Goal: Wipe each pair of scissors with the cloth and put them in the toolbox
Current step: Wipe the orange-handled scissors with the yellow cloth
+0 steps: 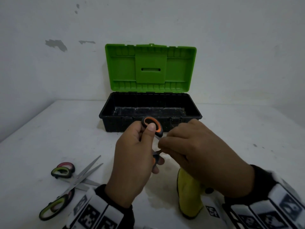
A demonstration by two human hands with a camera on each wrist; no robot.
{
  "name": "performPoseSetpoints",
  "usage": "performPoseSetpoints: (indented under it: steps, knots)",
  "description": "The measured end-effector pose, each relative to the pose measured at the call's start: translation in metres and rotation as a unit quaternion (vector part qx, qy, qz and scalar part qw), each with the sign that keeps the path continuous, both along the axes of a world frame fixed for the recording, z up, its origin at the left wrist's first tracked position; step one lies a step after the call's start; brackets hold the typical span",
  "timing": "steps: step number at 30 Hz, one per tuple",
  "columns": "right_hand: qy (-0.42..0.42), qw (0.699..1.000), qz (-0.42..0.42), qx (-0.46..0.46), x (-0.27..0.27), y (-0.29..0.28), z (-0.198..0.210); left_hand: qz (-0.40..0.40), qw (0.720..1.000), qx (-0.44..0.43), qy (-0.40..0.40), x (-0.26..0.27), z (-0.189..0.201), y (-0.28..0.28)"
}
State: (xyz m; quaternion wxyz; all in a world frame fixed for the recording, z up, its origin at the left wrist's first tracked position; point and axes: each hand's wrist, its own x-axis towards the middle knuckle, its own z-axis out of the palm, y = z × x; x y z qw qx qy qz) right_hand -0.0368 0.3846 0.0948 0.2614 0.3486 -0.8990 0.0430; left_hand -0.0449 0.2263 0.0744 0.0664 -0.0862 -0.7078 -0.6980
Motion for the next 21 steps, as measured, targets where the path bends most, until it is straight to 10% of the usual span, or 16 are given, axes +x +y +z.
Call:
performPoseSetpoints:
  steps: [21]
  knots:
    - [-0.050,0.997,-0.009,-0.062,-0.004,0.020,0.014,-0.004,0.999,-0.020,0.028,0.001,0.002,-0.003]
